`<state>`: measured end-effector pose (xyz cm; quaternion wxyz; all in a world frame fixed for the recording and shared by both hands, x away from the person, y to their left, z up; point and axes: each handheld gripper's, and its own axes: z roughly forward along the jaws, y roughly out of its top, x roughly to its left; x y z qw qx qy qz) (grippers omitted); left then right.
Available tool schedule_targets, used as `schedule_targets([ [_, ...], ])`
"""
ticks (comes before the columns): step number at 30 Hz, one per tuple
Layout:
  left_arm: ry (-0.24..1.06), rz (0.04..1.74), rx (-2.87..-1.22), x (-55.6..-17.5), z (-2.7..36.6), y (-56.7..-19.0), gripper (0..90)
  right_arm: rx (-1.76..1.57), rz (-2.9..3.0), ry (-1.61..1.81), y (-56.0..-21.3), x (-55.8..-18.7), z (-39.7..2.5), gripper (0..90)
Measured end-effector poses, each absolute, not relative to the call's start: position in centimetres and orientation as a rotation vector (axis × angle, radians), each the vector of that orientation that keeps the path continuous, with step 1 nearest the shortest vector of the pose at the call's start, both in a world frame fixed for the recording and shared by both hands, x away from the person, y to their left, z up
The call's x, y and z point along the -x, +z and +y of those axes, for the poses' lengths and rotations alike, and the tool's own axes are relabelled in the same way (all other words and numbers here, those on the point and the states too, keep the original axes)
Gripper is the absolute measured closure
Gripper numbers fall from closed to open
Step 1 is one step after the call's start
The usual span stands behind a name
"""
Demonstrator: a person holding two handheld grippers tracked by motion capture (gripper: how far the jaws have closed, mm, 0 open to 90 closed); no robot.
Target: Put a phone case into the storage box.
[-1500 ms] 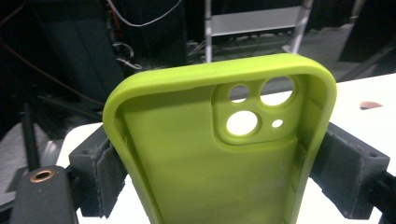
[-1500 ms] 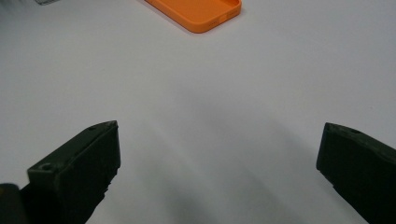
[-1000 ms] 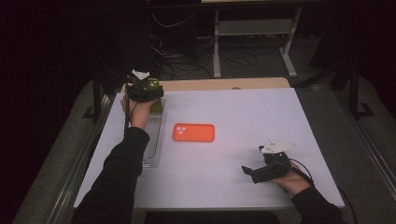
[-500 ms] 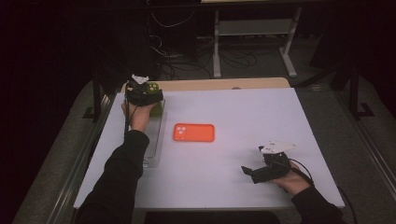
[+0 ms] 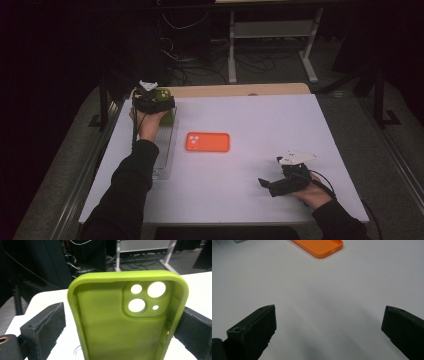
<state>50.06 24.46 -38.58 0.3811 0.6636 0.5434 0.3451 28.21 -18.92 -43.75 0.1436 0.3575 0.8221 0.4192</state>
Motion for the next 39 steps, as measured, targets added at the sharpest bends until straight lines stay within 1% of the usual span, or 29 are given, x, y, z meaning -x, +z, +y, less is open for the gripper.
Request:
schedule_targets([
  [5, 0.873, 1.356, -1.698, -49.8, 24.5, -38.1, 0.0, -1.030, 2.371, 1.209, -43.8, -28.2, -18.9, 0.0],
  [17, 0.803, 1.338, -1.746, -48.7, 25.6, -36.6, 0.0, -1.019, 2.368, 1.208, -43.7, -28.3, -18.9, 0.0],
  [26, 0.762, 1.312, -1.781, -47.1, 26.6, -35.5, 0.0, -1.022, 2.372, 1.200, -43.7, -28.2, -18.8, 0.0],
  [28, 0.728, 1.293, -1.840, -46.7, 26.8, -35.5, 0.0, -1.024, 2.373, 1.204, -43.6, -28.2, -18.7, 0.0],
  [31, 0.666, 1.265, -1.885, -46.0, 26.6, -35.5, 0.0, -1.009, 2.378, 1.194, -43.7, -28.3, -18.7, 0.0],
  [39, 0.530, 1.130, -1.950, -43.9, 25.6, -35.2, 0.0, -1.020, 2.377, 1.198, -43.7, -28.2, -18.6, 0.0],
])
